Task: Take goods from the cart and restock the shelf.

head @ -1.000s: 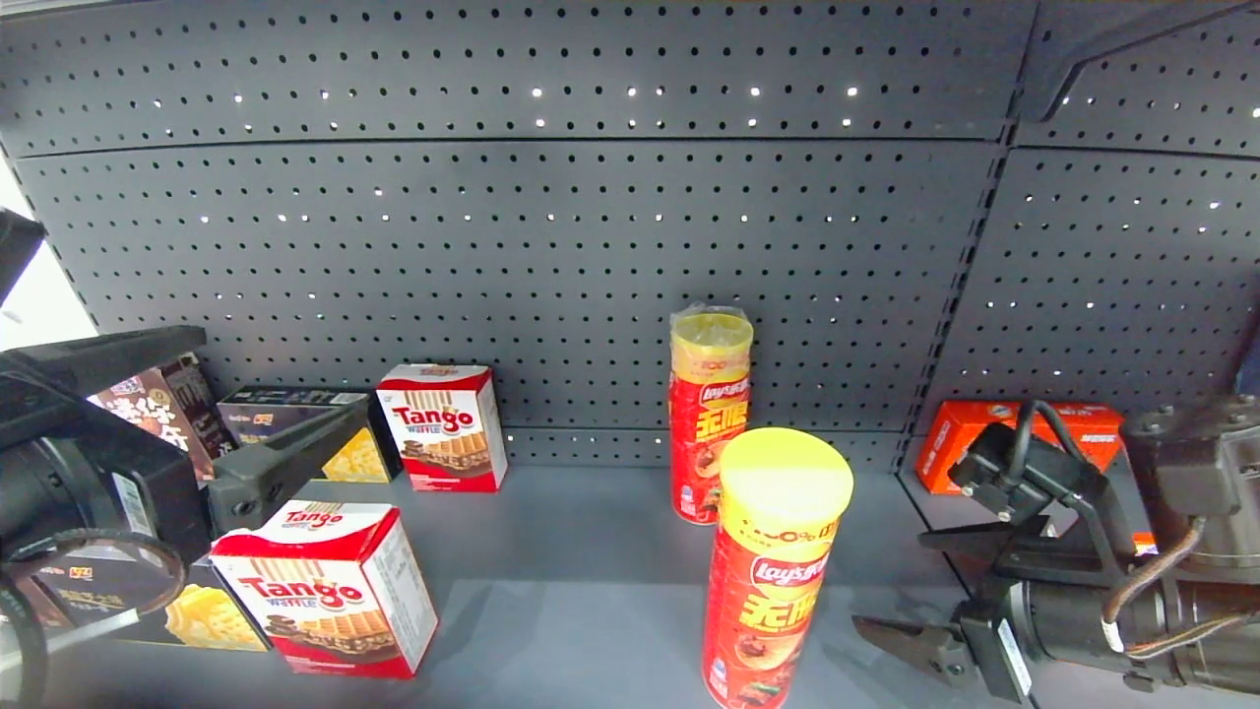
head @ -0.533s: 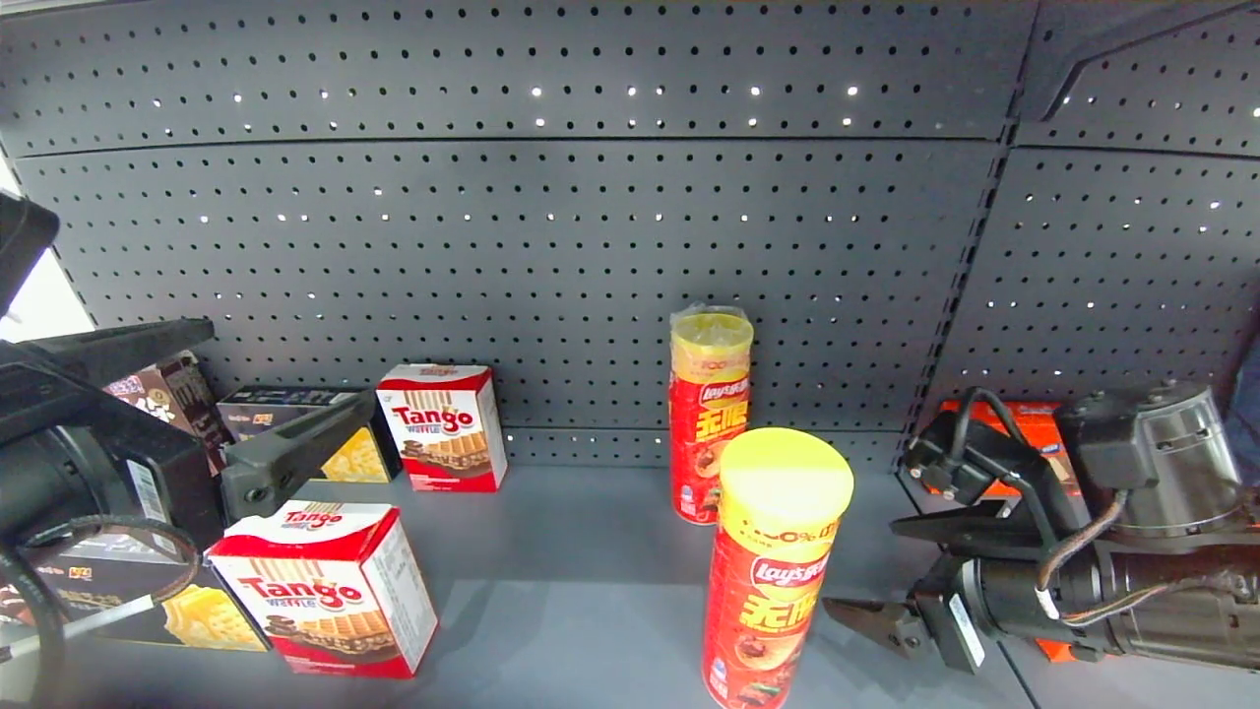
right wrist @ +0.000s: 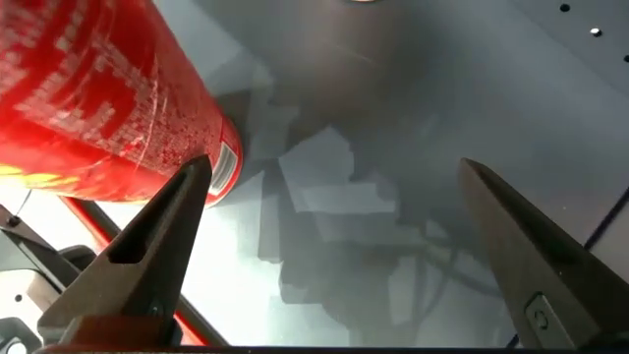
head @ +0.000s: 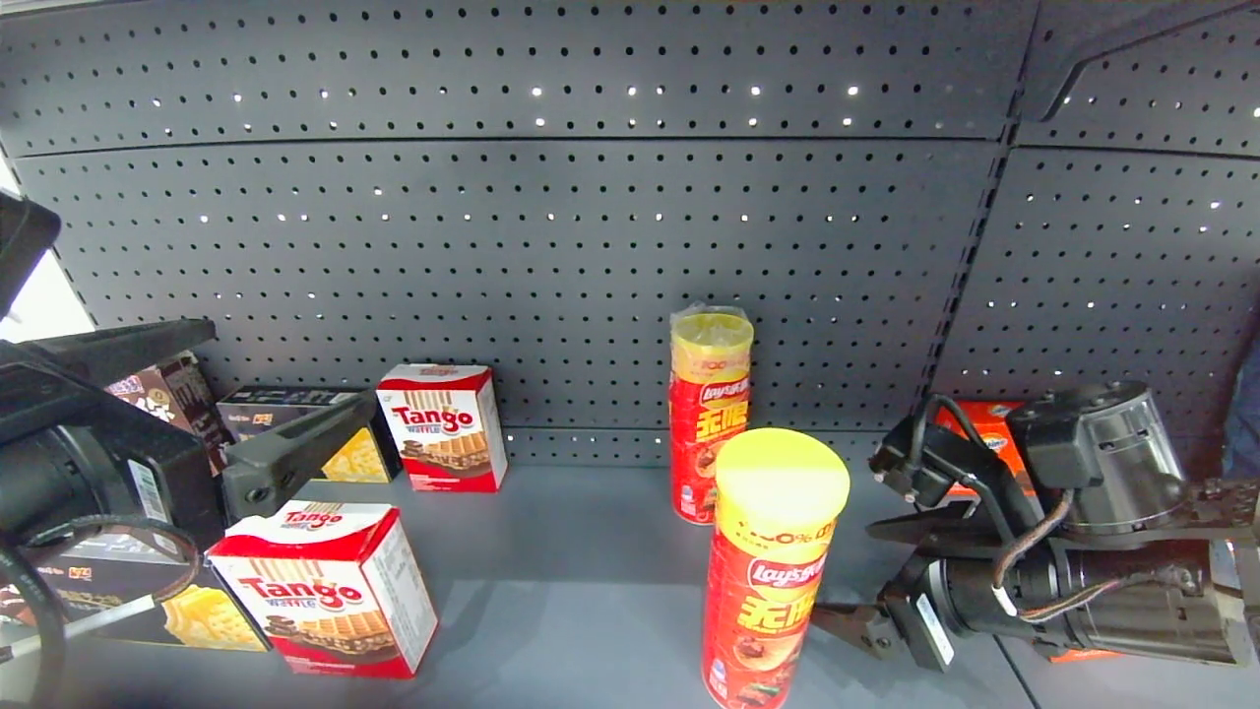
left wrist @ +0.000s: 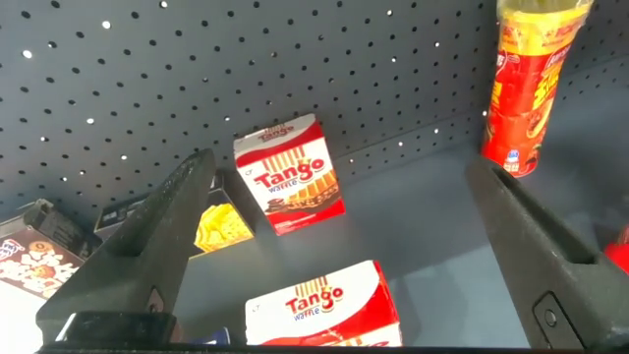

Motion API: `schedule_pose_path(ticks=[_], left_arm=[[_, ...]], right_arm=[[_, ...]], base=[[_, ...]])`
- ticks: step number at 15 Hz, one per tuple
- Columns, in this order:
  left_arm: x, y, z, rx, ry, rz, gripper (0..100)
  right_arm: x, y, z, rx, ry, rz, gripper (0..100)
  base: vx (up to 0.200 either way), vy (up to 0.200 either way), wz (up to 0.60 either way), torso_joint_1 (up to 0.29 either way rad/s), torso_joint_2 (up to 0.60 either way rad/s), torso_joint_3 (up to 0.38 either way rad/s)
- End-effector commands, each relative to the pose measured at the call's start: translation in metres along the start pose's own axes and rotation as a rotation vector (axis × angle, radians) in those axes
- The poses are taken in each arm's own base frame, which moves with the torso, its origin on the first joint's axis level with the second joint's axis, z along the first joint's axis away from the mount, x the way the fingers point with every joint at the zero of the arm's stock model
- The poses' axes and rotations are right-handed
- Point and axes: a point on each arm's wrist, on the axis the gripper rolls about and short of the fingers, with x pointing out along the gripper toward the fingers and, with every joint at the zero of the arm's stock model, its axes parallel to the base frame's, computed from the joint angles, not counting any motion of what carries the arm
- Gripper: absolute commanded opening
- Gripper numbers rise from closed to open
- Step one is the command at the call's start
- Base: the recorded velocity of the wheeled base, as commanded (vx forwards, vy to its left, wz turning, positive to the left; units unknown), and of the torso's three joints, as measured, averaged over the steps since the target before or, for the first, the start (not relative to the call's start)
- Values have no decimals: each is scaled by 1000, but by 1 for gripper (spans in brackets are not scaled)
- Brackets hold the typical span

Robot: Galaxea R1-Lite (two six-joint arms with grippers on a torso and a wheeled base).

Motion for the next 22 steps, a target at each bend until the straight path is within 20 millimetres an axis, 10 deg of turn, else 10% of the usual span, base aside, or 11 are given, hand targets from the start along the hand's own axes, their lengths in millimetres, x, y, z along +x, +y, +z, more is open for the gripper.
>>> schedule_pose_path(ticks=[1, 22], left_arm=[[0, 0, 0, 0, 0, 2, 100], [0, 3, 1, -5, -6, 18, 100]], right_arm=[[2, 2, 0, -7, 1, 8, 100], [-10, 9, -13, -17, 15, -6, 100]], base=[[0, 0, 0, 0, 0, 0], [0, 0, 0, 0, 0, 0]])
